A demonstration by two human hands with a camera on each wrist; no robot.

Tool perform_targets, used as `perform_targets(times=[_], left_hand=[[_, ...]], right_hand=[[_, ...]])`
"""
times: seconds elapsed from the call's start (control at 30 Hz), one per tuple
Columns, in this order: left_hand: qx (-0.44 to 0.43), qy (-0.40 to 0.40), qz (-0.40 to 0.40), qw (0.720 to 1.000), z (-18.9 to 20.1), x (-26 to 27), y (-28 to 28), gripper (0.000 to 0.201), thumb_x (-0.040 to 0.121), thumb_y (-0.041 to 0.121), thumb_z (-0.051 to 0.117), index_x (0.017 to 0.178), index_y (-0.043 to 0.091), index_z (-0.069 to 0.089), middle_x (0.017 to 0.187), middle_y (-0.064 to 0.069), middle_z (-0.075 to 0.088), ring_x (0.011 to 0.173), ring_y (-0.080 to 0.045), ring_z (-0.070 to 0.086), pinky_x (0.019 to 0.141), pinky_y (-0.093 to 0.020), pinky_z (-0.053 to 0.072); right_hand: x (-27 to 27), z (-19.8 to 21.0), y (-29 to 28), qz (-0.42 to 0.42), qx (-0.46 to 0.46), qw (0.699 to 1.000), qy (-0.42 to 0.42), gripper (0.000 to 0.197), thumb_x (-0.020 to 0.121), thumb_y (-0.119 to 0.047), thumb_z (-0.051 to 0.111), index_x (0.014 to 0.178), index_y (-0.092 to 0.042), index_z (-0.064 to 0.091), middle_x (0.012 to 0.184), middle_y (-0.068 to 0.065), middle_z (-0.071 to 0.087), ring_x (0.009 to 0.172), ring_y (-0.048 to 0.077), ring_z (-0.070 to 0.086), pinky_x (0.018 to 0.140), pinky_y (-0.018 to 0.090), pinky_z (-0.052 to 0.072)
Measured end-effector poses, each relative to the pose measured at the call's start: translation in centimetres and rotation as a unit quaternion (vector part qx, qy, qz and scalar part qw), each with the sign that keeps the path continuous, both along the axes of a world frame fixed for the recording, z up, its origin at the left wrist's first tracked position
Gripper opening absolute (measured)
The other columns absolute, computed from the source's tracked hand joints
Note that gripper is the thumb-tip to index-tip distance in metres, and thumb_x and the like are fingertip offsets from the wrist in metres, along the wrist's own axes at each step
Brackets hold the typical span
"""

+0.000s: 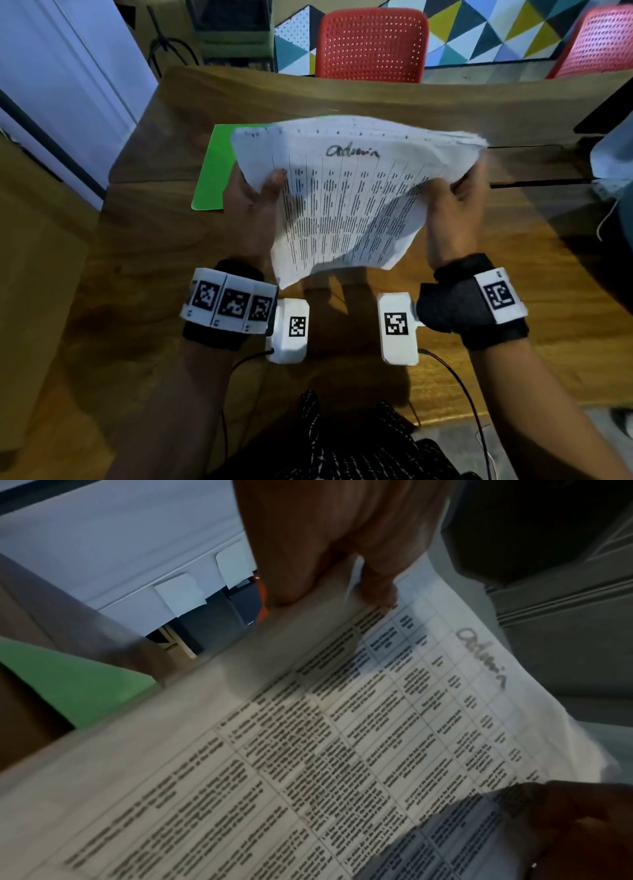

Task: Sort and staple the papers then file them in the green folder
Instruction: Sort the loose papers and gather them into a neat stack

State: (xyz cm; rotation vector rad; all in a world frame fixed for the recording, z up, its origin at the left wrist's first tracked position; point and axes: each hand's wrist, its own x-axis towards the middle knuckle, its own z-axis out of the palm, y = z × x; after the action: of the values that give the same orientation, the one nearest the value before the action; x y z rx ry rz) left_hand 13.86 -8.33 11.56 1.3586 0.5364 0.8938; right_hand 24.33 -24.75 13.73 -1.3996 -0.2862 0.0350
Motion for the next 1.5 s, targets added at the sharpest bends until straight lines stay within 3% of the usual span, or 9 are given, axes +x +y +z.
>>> perform_targets(times=[0.17, 0.27, 0.47, 0.53, 0.67, 1.0, 1.27, 1.4, 1.5], left_hand=[[-0.025, 0.061, -0.073, 0.995, -2.0, 0.0, -0.2, 0.037, 0.075, 0.025, 0.065, 0.102, 0.021, 0.041, 0.092, 0.007, 0.055, 0.076, 0.002, 0.059, 0.060, -0.007, 0.052], [-0.041, 0.167, -0.076, 0.982, -4.3, 0.5, -1.3, 0.049, 0.075, 0.029, 0.065, 0.114, 0.010, 0.041, 0.092, 0.002, 0.056, 0.078, -0.010, 0.057, 0.071, -0.028, 0.055], [-0.090, 0.178, 0.062, 0.978, -4.8, 2.1, -0.6, 0.044, 0.087, 0.010, 0.061, 0.125, -0.004, 0.041, 0.114, -0.015, 0.061, 0.095, -0.018, 0.059, 0.072, -0.015, 0.050], [-0.080, 0.237, 0.083, 0.965, -5.8, 2.5, -0.1, 0.044, 0.090, 0.014, 0.057, 0.126, -0.006, 0.042, 0.126, -0.021, 0.058, 0.104, -0.026, 0.057, 0.076, -0.025, 0.046], [-0.070, 0.369, 0.067, 0.924, -9.0, 3.0, 0.2, 0.027, 0.097, 0.010, 0.041, 0.120, -0.002, 0.048, 0.122, -0.021, 0.056, 0.118, -0.032, 0.054, 0.080, -0.031, 0.042], [-0.043, 0.532, 0.022, 0.845, -13.2, 2.2, -1.1, 0.033, 0.095, 0.009, 0.043, 0.124, -0.003, 0.052, 0.130, -0.021, 0.057, 0.118, -0.036, 0.054, 0.095, -0.034, 0.043], [0.016, 0.595, -0.002, 0.803, -13.5, 2.9, -0.5, 0.033, 0.091, 0.014, 0.052, 0.115, -0.008, 0.058, 0.122, -0.024, 0.062, 0.112, -0.037, 0.059, 0.091, -0.039, 0.048], [0.018, 0.605, 0.019, 0.796, -13.0, 3.6, -0.8, 0.034, 0.089, 0.010, 0.055, 0.118, -0.007, 0.052, 0.128, -0.024, 0.056, 0.119, -0.038, 0.054, 0.096, -0.040, 0.045], [0.061, 0.594, 0.069, 0.799, -12.2, 4.6, -0.8, 0.046, 0.082, 0.006, 0.063, 0.122, -0.002, 0.043, 0.135, -0.021, 0.042, 0.127, -0.037, 0.040, 0.104, -0.046, 0.038]], right_hand=[[-0.4, -3.2, 0.0, -0.007, -0.058, 0.998, 0.027, 0.047, 0.072, 0.001, 0.045, 0.114, -0.022, 0.045, 0.119, 0.011, 0.056, 0.111, 0.023, 0.056, 0.089, 0.035, 0.051], [-0.8, -6.6, 0.3, -0.013, -0.142, 0.989, 0.036, 0.049, 0.080, 0.009, 0.043, 0.127, -0.004, 0.042, 0.117, 0.012, 0.058, 0.108, 0.025, 0.056, 0.094, 0.043, 0.051], [0.1, -8.1, 0.5, -0.004, -0.223, 0.975, 0.003, 0.025, 0.092, -0.003, 0.046, 0.116, 0.004, 0.042, 0.086, -0.013, 0.051, 0.075, -0.007, 0.055, 0.064, 0.005, 0.046], [0.9, -8.2, 0.7, -0.017, -0.272, 0.962, -0.002, 0.024, 0.093, -0.005, 0.045, 0.115, 0.005, 0.045, 0.089, -0.002, 0.056, 0.079, 0.009, 0.054, 0.067, 0.015, 0.042], [2.2, -10.2, 0.8, 0.015, -0.416, 0.907, 0.069, 0.030, 0.092, 0.000, 0.039, 0.121, 0.006, 0.045, 0.123, 0.025, 0.057, 0.112, 0.030, 0.054, 0.080, 0.026, 0.034], [0.4, -15.2, 1.0, 0.101, -0.585, 0.801, 0.078, 0.076, 0.080, 0.007, 0.051, 0.144, -0.016, 0.020, 0.151, 0.014, 0.022, 0.137, 0.033, 0.026, 0.110, 0.050, 0.029], [0.4, -16.8, 0.8, 0.236, -0.683, 0.691, 0.019, 0.058, 0.097, -0.020, 0.024, 0.148, -0.018, -0.002, 0.158, 0.002, -0.013, 0.145, 0.029, -0.013, 0.117, 0.051, -0.002], [1.0, -16.2, 1.1, 0.250, -0.682, 0.687, 0.031, 0.059, 0.095, -0.020, 0.028, 0.148, -0.016, 0.003, 0.159, 0.003, -0.009, 0.146, 0.029, -0.009, 0.117, 0.051, -0.002], [3.0, -14.0, 1.3, 0.221, -0.677, 0.701, 0.026, 0.048, 0.091, -0.021, 0.040, 0.138, -0.011, 0.035, 0.153, 0.007, 0.027, 0.141, 0.029, 0.023, 0.116, 0.053, 0.015]])
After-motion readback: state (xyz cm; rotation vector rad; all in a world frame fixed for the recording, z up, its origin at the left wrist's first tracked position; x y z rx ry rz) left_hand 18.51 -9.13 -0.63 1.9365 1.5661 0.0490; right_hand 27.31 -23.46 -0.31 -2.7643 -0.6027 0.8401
